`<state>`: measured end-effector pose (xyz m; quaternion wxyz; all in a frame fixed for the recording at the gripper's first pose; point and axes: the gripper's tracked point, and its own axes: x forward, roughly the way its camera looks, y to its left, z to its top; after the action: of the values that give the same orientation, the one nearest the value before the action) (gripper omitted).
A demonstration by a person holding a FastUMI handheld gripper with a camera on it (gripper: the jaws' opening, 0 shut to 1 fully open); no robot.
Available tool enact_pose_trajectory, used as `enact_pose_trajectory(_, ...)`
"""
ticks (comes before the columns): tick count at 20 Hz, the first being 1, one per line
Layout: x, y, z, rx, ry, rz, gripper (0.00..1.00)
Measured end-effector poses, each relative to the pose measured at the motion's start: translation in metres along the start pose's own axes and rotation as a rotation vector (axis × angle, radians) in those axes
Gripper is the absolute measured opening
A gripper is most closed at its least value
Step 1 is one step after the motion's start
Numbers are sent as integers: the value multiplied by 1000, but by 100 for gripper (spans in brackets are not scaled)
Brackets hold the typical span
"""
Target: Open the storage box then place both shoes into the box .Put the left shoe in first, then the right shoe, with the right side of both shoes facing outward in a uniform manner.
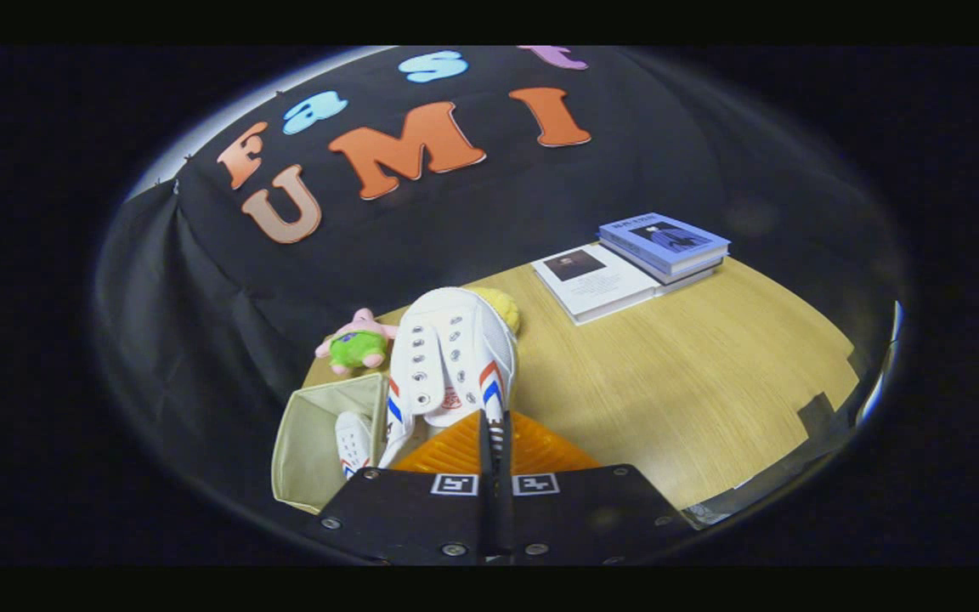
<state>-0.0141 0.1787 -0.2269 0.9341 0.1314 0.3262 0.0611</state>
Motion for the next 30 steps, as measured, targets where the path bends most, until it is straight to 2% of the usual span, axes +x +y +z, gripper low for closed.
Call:
enact_pose_trajectory(5,-7,63,-9,-43,-4,50,0)
enact_pose_trajectory(10,-3,108,-42,-71,39,74,0)
enact_pose_trajectory(17,13,119,-74,-168,76,3,0)
enact_pose_trajectory(21,20,112,-92,-217,129,-74,3)
enact_pose_trajectory(23,21,114,-97,-231,146,-70,4)
enact_pose_trajectory(26,15,135,-71,-206,72,-12,31)
enact_pose_trajectory(29,5,138,-51,-214,26,5,99)
enact_pose_trajectory(30,2,136,-44,-211,4,8,100)
